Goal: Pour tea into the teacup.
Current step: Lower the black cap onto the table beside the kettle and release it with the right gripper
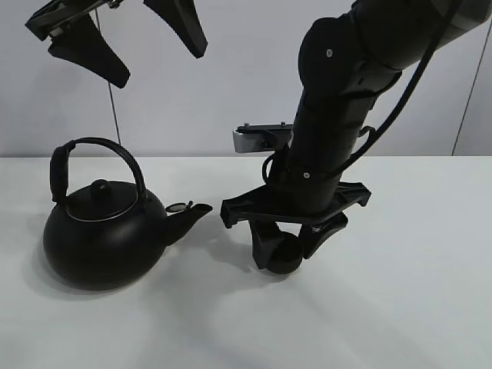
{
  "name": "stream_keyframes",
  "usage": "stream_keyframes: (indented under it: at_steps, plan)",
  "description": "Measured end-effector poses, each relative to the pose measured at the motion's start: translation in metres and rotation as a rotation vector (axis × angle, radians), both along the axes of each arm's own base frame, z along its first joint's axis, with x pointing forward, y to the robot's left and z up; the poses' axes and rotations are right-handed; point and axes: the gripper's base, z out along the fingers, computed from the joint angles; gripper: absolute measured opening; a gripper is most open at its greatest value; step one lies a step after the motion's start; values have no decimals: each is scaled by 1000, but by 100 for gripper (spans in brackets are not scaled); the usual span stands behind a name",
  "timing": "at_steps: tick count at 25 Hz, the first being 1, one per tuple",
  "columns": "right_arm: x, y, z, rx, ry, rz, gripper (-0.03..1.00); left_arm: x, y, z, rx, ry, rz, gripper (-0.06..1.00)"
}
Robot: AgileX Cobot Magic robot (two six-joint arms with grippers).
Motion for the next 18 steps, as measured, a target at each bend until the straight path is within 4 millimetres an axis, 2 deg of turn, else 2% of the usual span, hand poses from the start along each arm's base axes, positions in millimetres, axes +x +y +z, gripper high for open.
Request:
stream_keyframes:
  at_steps: [5, 18]
  plan:
    - [0, 0, -7, -11, 23, -10, 41, 0, 0, 0, 0, 0, 0, 69]
    - [4, 3, -4, -9, 47, -25, 43, 0, 0, 0, 0, 0, 0, 69]
